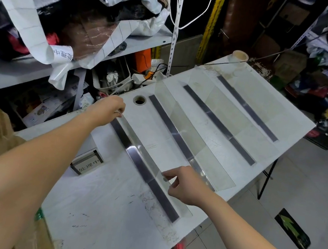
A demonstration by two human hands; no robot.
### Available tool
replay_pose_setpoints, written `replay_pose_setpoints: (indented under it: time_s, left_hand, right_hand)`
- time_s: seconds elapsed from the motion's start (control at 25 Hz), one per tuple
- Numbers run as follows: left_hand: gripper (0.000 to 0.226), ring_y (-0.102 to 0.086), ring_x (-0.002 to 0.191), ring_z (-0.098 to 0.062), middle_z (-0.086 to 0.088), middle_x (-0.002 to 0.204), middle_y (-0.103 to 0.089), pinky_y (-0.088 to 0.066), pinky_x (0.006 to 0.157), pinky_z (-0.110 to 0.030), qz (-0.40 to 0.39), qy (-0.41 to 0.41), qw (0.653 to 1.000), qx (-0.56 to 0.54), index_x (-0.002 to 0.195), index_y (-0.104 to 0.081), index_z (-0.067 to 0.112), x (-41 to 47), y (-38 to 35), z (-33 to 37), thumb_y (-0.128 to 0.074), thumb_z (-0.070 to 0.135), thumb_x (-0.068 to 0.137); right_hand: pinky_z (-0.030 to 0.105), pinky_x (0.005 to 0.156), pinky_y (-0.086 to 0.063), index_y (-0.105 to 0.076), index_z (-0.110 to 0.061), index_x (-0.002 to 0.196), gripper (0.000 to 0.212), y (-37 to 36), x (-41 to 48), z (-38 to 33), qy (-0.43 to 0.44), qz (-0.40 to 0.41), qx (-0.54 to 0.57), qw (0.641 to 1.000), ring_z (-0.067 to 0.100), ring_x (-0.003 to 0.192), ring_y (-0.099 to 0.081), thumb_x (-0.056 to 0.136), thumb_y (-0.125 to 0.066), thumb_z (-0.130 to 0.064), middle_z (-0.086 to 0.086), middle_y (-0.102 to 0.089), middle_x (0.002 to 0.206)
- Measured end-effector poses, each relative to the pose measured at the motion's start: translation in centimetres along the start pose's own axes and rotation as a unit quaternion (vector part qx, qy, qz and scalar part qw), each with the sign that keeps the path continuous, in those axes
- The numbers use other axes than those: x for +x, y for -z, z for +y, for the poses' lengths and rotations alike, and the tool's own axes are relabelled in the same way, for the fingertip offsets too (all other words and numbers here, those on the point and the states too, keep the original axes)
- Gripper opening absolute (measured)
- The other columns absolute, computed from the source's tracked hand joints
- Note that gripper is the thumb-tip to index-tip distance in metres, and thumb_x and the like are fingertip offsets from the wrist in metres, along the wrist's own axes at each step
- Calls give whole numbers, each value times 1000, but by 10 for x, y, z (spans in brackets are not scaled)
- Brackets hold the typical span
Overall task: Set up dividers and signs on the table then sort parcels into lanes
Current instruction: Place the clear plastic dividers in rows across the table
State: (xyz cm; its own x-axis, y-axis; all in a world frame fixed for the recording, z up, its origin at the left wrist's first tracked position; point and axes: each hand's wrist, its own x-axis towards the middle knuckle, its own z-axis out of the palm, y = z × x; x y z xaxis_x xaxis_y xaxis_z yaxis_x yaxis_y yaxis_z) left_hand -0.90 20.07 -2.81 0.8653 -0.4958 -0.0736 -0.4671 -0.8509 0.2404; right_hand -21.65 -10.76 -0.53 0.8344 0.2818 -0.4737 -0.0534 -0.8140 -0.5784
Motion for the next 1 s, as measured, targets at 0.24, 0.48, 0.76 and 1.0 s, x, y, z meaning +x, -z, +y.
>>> replay_pose_setpoints:
  time_s: [0.24, 0.48, 0.76, 1.0]
  left_hand:
    - [9, -56, 98, -26, -6, 98, -61, -48, 84, -42, 3, -7, 1000, -7, 92, -68, 5, 6, -5, -1, -75, 10, 89]
    - [11, -50, 93, -18, -1, 97, -58, -36, 79, -30, 11, 5, 1000, -15, 93, -70, 7, 5, -7, -4, -77, 12, 88]
    - [14, -54, 97, -22, -1, 98, -58, -46, 83, -38, 12, 21, 1000, -13, 95, -70, 8, 3, -11, -1, -79, 15, 87]
    - [14, -55, 99, -25, -1, 99, -56, -49, 86, -45, 2, 34, 999, -2, 96, -69, 10, 3, -13, 0, -77, 17, 88]
  right_hand:
    - [22, 68, -48, -72, -22, 127, 55, -13, -1, -3, -7, 5, -12, 1000, 6, 69, -61, 78, -58, 0, -6, -73, 122]
    - [25, 68, -54, -74, -25, 122, 52, -19, -7, -2, -1, 16, -2, 1000, 13, 77, -68, 80, -57, 0, -11, -74, 118]
    - [10, 57, -36, -72, -25, 122, 49, -26, -8, 4, -11, 24, -13, 1000, 5, 68, -58, 81, -56, -2, -10, -73, 119]
    - [23, 76, -54, -68, -24, 132, 57, -23, -9, 3, -20, 24, -6, 999, 11, 84, -68, 81, -57, -2, -8, -73, 121]
